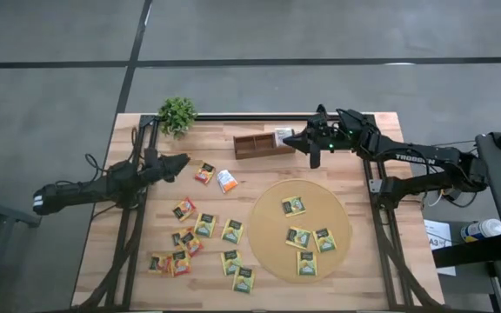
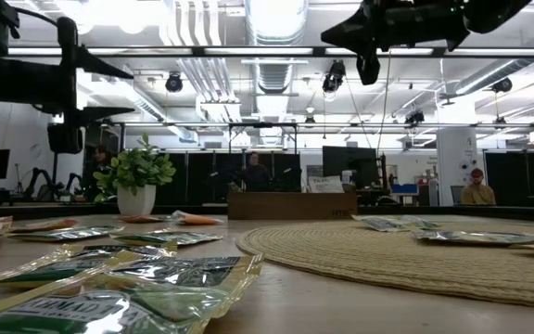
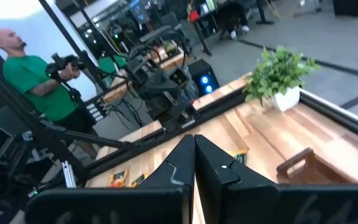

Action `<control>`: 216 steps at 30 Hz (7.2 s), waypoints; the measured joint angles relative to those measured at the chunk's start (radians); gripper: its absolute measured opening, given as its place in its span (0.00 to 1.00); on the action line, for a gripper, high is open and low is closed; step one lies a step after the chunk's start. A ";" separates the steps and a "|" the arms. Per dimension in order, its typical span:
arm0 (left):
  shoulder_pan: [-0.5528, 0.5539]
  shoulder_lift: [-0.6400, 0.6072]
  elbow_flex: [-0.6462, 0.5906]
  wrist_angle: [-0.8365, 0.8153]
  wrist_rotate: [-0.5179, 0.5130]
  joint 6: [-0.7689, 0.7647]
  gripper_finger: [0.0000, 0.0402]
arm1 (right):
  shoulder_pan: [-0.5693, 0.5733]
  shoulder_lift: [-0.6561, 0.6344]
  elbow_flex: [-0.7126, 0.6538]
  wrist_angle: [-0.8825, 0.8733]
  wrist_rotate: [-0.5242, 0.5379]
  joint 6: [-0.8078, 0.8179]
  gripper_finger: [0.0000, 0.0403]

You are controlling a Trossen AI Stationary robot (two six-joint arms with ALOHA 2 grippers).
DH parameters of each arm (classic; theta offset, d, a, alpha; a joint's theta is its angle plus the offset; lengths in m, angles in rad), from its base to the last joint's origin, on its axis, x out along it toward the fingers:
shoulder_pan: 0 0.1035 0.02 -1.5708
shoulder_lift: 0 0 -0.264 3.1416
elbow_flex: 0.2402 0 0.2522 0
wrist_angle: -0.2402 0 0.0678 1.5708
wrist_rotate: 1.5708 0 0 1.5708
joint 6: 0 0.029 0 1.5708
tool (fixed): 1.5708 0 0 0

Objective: Pick & Place Tea
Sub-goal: Put the white tea bag into the right section of the wooden organizer

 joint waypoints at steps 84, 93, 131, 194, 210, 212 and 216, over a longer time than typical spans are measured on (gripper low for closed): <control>0.001 0.639 1.013 -1.089 0.289 0.414 0.58 | -0.008 -0.033 -0.087 0.079 0.035 0.026 0.02; 0.048 0.912 0.966 -1.097 0.341 0.447 0.58 | -0.007 -0.033 -0.084 0.078 0.038 0.028 0.02; 0.305 1.501 0.971 -0.776 0.627 0.683 0.58 | -0.006 -0.033 -0.056 0.079 0.051 0.062 0.02; 0.029 1.306 1.431 -0.987 -0.078 1.454 0.00 | -0.006 0.239 0.541 -0.616 0.051 -0.027 0.58; -0.044 1.411 1.588 -0.977 -0.187 1.532 0.00 | 0.000 0.498 0.766 -0.672 -0.037 -0.097 0.69; -0.044 1.412 1.588 -0.978 -0.187 1.532 0.00 | 0.006 0.520 0.781 -0.673 -0.062 -0.096 0.66; -0.044 1.413 1.589 -0.978 -0.186 1.533 0.00 | 0.016 0.546 0.800 -0.668 -0.102 -0.099 0.59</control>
